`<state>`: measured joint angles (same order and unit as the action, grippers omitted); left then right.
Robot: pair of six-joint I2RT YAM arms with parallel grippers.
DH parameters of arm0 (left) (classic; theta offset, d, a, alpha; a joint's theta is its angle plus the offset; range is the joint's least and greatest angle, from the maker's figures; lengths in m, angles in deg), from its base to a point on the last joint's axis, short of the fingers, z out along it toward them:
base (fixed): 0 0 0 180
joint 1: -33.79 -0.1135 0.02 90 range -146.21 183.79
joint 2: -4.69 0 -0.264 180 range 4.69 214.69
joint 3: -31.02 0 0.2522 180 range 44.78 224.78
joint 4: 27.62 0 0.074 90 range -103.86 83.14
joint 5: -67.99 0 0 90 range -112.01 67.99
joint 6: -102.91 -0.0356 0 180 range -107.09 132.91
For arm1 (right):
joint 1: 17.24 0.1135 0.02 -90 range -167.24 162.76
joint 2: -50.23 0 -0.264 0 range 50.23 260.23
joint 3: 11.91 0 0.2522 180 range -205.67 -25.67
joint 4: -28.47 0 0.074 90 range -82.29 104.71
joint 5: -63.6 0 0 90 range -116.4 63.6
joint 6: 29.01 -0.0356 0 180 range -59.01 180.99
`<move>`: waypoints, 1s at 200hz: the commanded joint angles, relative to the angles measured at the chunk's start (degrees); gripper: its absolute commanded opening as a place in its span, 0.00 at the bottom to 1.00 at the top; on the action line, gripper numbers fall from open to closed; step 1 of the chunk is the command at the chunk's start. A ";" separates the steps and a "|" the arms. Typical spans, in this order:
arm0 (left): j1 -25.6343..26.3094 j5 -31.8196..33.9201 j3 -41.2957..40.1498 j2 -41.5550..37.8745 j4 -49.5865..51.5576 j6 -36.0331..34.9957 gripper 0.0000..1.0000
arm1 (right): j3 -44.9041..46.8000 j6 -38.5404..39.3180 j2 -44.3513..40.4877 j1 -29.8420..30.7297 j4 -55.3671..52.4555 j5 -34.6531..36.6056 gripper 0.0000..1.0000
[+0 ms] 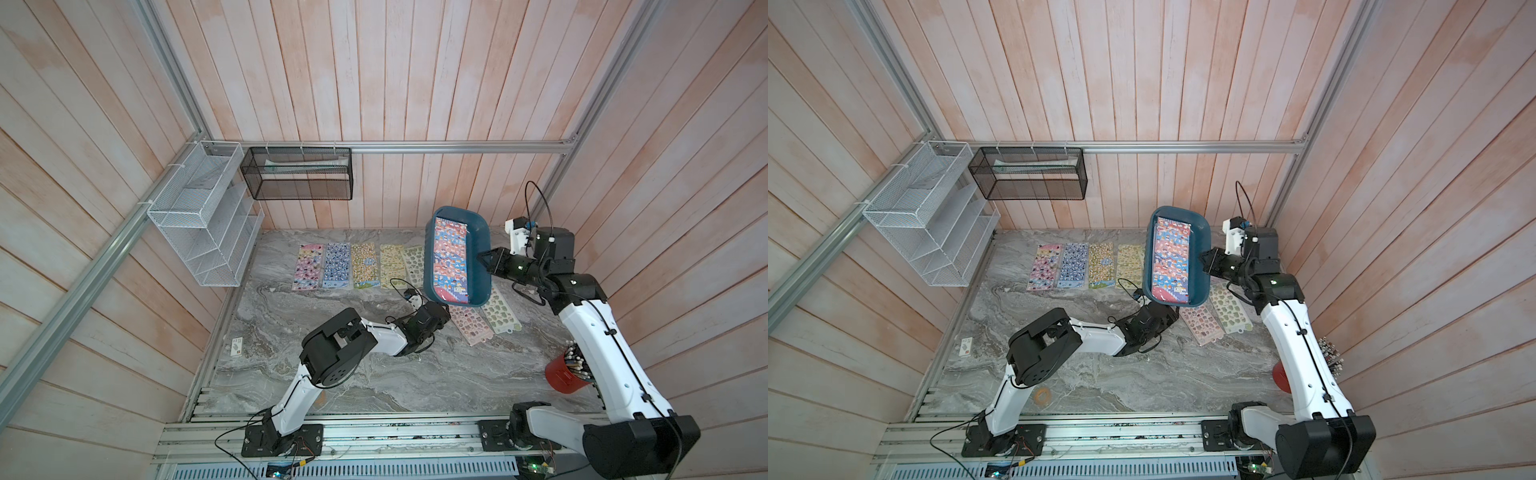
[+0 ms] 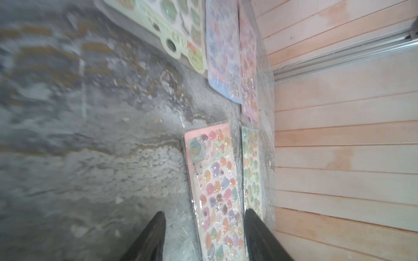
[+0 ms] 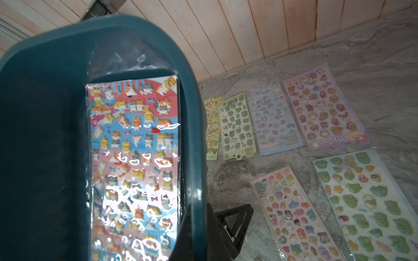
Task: Take the stickers out of the storage box
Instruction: Place the sticker at the center of the board.
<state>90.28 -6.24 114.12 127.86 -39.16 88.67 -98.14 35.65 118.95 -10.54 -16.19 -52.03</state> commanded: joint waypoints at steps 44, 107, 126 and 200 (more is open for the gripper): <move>-1.10 8.14 -21.42 -22.74 1.39 -8.50 0.57 | -0.22 2.43 2.75 6.19 -1.40 5.09 0.00; -1.29 16.79 -36.88 -58.87 27.97 -19.29 0.55 | 8.99 1.82 6.91 17.53 4.24 13.56 0.00; -1.29 14.93 -37.33 -66.55 35.07 -22.87 0.54 | 11.23 1.77 9.85 21.75 5.73 16.16 0.00; -1.29 8.43 -25.50 -60.30 48.90 -24.06 0.50 | 18.27 -3.62 18.69 31.19 13.99 19.51 0.00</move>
<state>89.08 4.05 86.76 64.72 6.43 65.35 -81.44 35.41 137.16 19.47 -7.95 -34.37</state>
